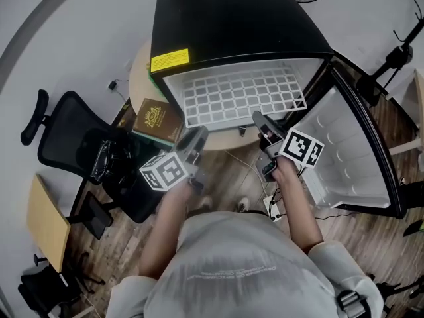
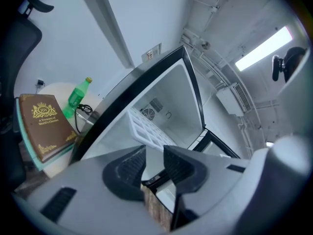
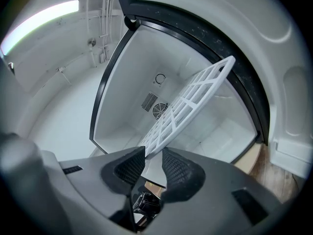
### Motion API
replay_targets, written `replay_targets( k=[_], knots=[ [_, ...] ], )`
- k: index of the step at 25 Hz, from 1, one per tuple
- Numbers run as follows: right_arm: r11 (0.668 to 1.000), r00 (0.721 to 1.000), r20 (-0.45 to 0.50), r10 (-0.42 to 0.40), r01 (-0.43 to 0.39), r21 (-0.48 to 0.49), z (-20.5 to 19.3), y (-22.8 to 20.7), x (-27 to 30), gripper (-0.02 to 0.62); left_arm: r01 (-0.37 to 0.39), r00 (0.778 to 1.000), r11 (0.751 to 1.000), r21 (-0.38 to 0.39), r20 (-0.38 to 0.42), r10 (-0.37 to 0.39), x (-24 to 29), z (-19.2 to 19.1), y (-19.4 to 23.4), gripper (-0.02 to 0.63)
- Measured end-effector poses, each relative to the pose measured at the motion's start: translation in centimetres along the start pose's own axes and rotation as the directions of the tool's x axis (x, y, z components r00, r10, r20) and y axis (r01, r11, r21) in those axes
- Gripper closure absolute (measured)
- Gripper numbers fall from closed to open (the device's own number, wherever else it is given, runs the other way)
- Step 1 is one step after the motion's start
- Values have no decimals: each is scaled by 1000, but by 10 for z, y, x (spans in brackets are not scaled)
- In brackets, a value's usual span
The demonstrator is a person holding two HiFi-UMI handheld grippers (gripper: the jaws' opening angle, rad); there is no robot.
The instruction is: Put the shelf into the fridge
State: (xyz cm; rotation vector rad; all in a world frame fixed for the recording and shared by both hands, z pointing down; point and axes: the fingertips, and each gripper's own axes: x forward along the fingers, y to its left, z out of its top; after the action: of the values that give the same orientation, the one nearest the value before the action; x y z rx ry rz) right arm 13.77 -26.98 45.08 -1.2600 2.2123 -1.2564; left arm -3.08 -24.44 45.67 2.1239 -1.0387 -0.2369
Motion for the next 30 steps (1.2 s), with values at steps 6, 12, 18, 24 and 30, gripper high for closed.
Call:
replay_targets(
  k=[6,12,18,24,30],
  knots=[
    [999,999,-30,31,-32,-16,1,2,1,477,-72,991,996,-57,112,78,5,5,0,509],
    [998,998,-37,50,-52,-43,6,5,7,477,-88,984,995,-42,153,94,8,13,1,514],
    [998,998,-53,43,-46,-46,12,3,16,479,-110,979,993,-53,168,117,15,20,6,514],
    [998,997,-71,37,-41,-49,17,1,24,477,-109,976,992,-71,182,120,23,26,8,514],
    [998,996,-80,37,-41,-51,18,-2,28,477,-135,970,988,-72,192,147,27,26,14,514]
  ],
)
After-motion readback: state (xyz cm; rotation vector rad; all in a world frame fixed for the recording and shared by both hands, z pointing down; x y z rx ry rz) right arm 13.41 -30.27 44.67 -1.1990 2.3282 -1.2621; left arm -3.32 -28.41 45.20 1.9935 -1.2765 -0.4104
